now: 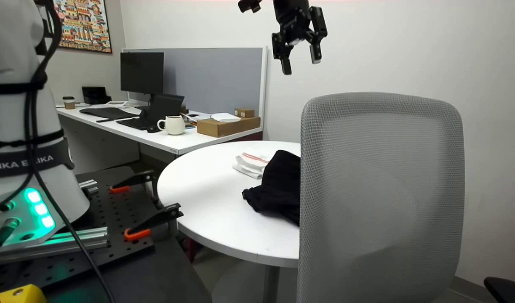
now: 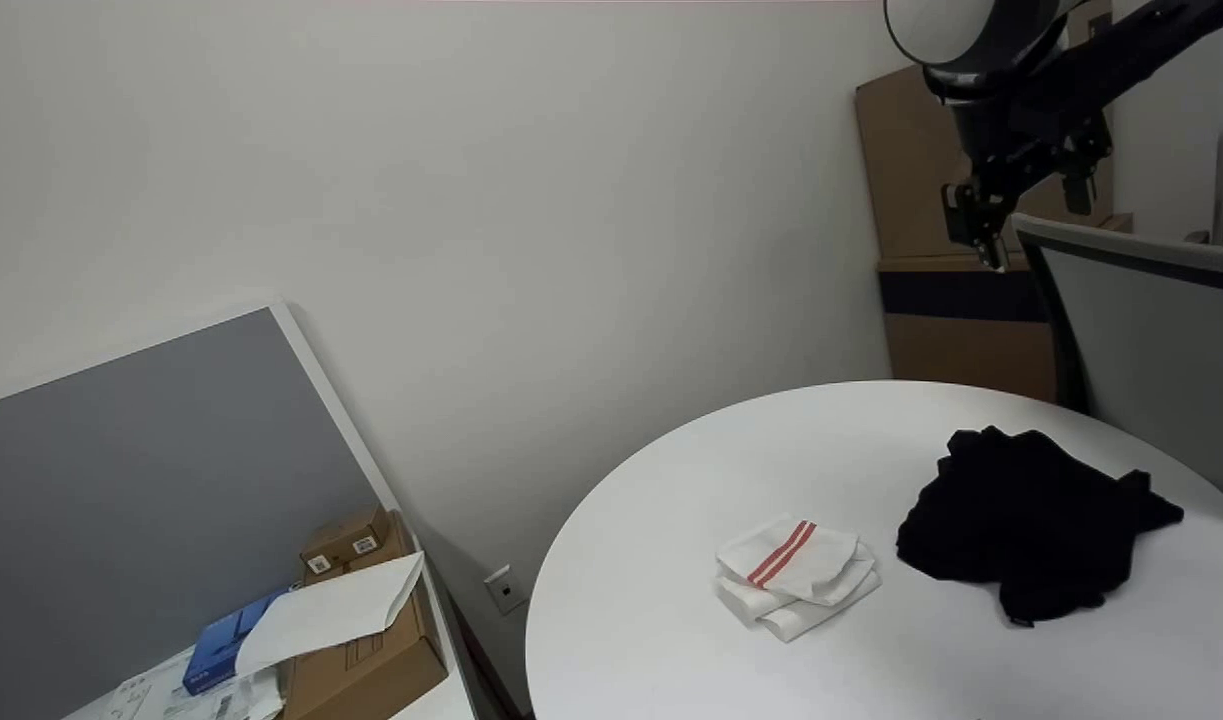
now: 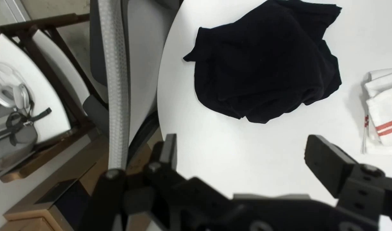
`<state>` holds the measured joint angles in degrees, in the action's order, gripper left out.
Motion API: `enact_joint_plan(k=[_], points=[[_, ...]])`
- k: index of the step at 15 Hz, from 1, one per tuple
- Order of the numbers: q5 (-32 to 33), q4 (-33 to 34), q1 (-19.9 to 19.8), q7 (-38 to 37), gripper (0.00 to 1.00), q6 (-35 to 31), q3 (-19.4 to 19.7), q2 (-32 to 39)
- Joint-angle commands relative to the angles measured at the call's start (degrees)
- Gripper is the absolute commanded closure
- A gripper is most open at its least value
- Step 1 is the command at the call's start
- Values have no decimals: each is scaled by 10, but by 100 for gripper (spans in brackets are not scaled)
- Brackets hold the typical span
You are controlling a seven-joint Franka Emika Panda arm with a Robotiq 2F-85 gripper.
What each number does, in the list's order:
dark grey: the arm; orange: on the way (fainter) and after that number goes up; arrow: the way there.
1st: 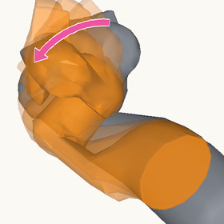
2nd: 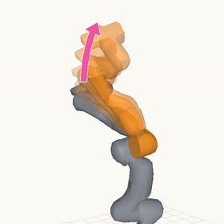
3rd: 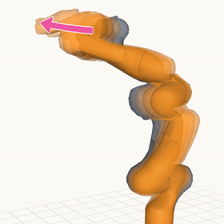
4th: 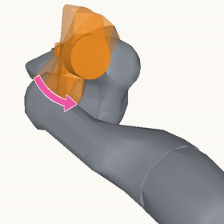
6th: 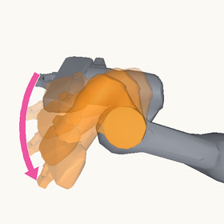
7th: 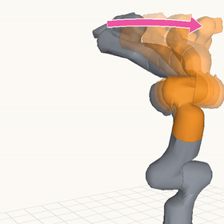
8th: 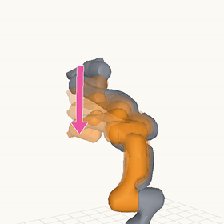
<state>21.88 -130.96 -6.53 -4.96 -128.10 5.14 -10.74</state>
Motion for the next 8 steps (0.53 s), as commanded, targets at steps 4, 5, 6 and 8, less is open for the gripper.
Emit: enact_joint_plan(k=[4,5,6,8], points=[[-49,-58,8,-33,0,-8,-15,-37],[-58,-65,12,-23,0,-10,-16,-42],[-41,-37,3,-33,0,0,-16,-13],[-47,-49,7,-32,0,-1,-20,-22]])
